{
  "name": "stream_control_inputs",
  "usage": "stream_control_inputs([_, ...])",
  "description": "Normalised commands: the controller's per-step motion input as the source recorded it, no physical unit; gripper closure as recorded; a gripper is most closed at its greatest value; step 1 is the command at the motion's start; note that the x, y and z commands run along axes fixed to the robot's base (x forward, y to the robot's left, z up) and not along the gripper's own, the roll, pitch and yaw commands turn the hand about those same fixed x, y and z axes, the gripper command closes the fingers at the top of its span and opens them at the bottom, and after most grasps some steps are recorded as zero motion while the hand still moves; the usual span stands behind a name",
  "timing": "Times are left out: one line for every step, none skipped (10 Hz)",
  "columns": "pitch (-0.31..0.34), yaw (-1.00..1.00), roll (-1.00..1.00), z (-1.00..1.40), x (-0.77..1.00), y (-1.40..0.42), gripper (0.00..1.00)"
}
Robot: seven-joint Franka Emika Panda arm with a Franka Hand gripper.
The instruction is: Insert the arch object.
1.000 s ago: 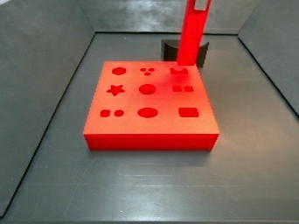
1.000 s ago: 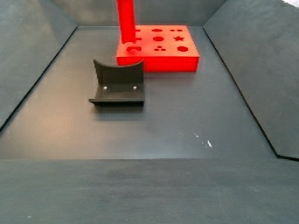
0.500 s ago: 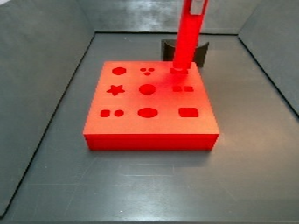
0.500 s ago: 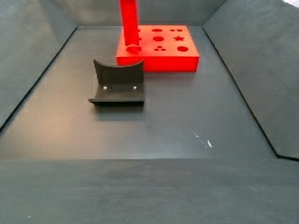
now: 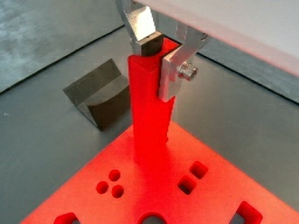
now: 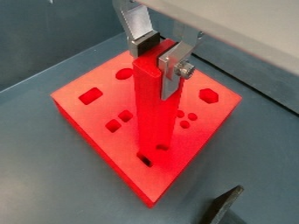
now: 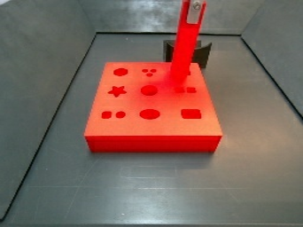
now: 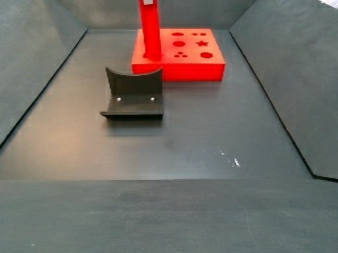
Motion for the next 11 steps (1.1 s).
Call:
stream_control_inputs([-0.009, -0.29, 0.1, -0.27, 0.08, 0.0, 1.0])
stream_control_inputs([0.0, -0.34, 0.13, -0.27, 0.08, 0.0, 1.0])
stream_control_inputs([-0.01, -0.42, 0.1, -0.27, 0.13, 0.0, 1.0])
stream_control_inputs([-0.024, -0.36, 0.04, -0.22, 0.06, 0.04, 1.0])
stream_control_inputs([-0.056, -0.18, 0.0, -0.25, 0.0, 0.09, 1.0])
stream_control_inputs([-0.077, -0.02, -0.01, -0.24, 0.0, 0.06, 1.0])
stream_control_inputs([-0.076, 0.04, -0.06, -0.17, 0.02, 0.0, 1.0])
stream_control_inputs([-0.081, 0.16, -0.14, -0.13, 0.07, 0.0, 1.0])
stream_control_inputs([-0.099, 0.25, -0.18, -0.07, 0.06, 0.0, 1.0])
stream_control_inputs([-0.099, 0.32, -0.22, -0.05, 0.06, 0.0, 1.0])
stream_control_inputs([-0.091, 0.33, -0.23, -0.04, 0.06, 0.0, 1.0])
